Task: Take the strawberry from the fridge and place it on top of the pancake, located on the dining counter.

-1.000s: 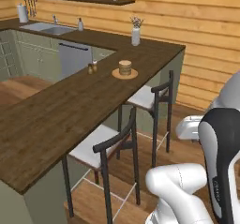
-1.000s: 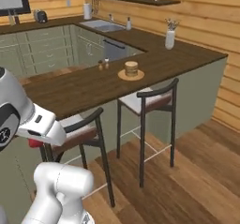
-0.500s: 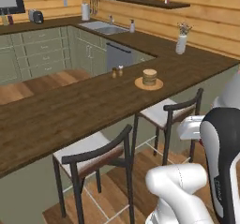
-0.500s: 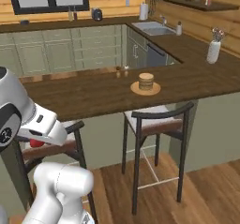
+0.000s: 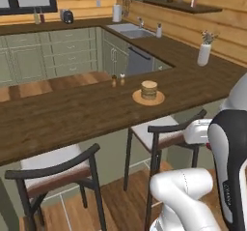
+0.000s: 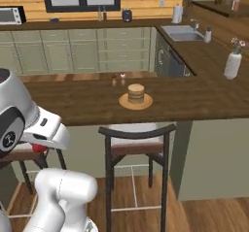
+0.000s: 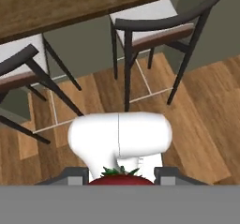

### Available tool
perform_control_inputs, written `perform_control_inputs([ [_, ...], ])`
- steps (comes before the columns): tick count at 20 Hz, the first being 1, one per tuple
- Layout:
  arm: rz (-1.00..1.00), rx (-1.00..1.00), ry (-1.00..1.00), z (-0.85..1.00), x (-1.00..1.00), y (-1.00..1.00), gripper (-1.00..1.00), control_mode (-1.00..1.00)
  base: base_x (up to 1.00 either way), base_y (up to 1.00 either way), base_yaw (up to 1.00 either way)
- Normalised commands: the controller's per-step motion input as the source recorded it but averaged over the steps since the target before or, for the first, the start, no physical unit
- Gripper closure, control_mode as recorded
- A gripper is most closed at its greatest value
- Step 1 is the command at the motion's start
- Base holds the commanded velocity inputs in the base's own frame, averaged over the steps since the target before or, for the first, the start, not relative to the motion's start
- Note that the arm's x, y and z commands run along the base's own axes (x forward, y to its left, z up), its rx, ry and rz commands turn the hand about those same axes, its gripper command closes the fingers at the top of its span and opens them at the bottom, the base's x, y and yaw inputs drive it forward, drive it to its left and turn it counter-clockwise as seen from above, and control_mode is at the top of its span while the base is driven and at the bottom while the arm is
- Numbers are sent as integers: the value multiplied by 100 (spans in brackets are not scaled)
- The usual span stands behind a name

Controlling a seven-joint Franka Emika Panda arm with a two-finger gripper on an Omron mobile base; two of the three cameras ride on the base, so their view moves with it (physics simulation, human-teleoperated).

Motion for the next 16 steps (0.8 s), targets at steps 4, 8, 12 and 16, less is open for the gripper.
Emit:
perform_control_inputs([
  [4, 0, 0, 0, 0, 0, 0, 100, 100, 23, -64, 4],
  [8, 0, 0, 0, 0, 0, 0, 100, 100, 51, -67, 8],
  [12, 0, 0, 0, 0, 0, 0, 100, 100, 39, -58, 34],
  [16, 0, 0, 0, 0, 0, 0, 100, 100, 54, -20, 43],
])
